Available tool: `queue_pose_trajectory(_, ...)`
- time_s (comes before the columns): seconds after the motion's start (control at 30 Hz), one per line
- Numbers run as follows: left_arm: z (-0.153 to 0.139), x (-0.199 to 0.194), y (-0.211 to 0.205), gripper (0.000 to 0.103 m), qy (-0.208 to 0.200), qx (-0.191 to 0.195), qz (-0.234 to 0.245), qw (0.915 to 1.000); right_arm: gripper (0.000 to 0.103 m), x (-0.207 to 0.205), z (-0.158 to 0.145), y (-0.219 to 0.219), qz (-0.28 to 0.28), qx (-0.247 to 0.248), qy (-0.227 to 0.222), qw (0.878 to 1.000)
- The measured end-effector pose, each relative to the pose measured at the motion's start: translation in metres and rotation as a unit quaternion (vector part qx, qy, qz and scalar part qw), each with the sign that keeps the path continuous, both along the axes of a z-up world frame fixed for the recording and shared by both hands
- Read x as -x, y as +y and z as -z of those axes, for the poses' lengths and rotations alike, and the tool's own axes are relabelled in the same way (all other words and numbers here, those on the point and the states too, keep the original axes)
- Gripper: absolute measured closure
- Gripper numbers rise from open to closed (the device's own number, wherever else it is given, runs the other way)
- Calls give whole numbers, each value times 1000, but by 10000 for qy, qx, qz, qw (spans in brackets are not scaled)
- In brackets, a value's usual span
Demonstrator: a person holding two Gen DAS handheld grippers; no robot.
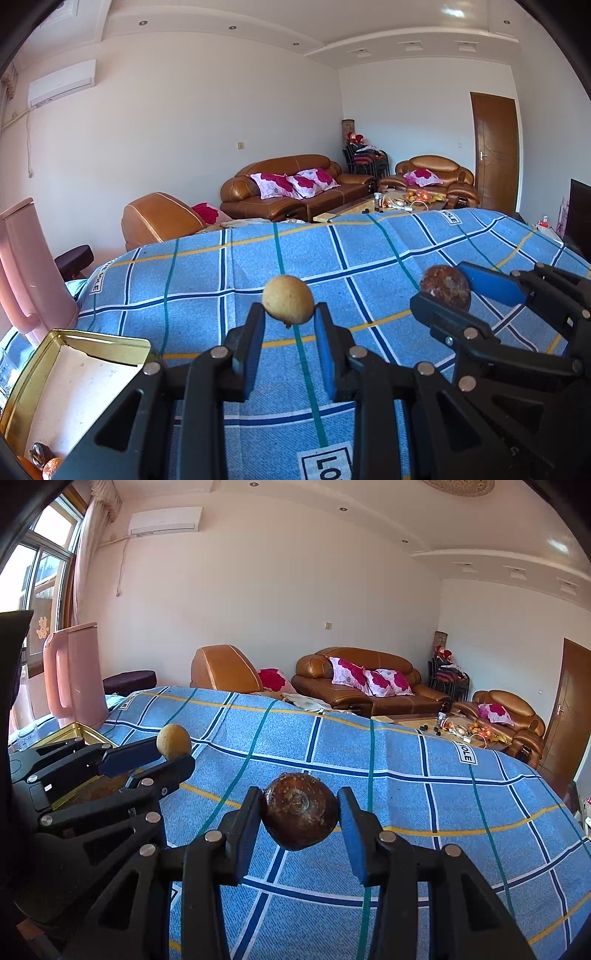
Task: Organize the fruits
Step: 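Lift both held fruits and carry them toward the gold tin tray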
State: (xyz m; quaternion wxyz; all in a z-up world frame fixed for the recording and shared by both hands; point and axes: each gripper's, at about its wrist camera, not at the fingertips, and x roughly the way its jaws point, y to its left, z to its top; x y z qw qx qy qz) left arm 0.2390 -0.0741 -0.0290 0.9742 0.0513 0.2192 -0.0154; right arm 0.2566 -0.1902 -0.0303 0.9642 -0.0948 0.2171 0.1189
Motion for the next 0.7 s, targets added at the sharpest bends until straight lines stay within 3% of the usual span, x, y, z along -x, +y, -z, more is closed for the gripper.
queue_pose_trajectory(0.53, 4, 40, 19, 74, 240, 84, 97, 9996, 59, 29, 2, 3, -138, -301, 134, 9994)
queue_pose_trajectory(0.7, 2, 57, 24, 74, 126, 150, 130, 9997, 59, 44, 1, 10, -260, -326, 47, 9991)
